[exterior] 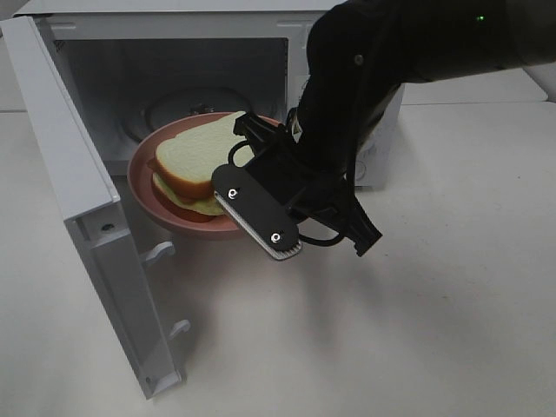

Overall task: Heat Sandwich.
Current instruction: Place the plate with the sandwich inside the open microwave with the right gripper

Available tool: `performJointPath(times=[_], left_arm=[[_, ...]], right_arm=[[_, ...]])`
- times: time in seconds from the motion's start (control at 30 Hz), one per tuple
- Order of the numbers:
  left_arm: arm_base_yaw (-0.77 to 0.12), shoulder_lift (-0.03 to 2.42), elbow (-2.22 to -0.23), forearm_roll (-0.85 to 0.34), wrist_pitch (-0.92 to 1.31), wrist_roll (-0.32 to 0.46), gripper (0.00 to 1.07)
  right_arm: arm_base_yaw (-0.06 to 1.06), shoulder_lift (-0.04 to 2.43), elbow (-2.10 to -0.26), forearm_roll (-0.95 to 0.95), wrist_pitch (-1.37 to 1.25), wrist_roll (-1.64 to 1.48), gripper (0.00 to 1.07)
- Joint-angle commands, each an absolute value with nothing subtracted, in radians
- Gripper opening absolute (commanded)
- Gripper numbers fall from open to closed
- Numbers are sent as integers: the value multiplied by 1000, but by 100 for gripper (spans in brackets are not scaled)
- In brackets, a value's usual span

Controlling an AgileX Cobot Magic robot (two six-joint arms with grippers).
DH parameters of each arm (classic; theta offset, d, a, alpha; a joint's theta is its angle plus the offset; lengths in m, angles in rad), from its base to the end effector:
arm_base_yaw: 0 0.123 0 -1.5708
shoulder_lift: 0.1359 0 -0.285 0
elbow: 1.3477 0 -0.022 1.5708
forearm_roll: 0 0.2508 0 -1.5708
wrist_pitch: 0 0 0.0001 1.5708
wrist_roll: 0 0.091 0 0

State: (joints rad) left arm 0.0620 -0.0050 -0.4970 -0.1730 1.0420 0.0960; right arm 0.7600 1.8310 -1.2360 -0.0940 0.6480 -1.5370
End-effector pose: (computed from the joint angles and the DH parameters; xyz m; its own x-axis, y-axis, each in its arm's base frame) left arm -0.0043 -0.0138 0.2789 -0.4301 -0.0187 -0.9026 0.0760 0.9955 -0.0569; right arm 0.2765 0.2557 0.2001 0.6979 -0.7129 0.0685 -0.6345 -0.6598 -0.4027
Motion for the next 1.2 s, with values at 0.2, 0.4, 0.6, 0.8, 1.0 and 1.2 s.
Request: performJointPath(times=[0.2, 0.4, 0.6, 0.8, 1.0, 1.2], left_arm=[[67, -30, -493, -179, 1033, 96, 97], [67, -30, -493, -179, 1033, 96, 97], [67, -30, -493, -179, 1033, 96, 97], [67, -30, -493, -179, 1033, 96, 97], [67, -30, -493, -179, 1033, 96, 97], [67, -30, -493, -177, 1033, 96, 97]], right_arm=[[755, 1901, -1391, -66, 735, -1558, 0], [755, 1970, -1491, -63, 793, -1543, 0], [755, 2034, -1595, -63, 824, -1514, 0], [755, 2080, -1668, -64, 854, -1470, 0], [755, 2124, -1743, -70, 862, -1420, 0], [755, 2173, -1815, -72, 881, -1394, 0]])
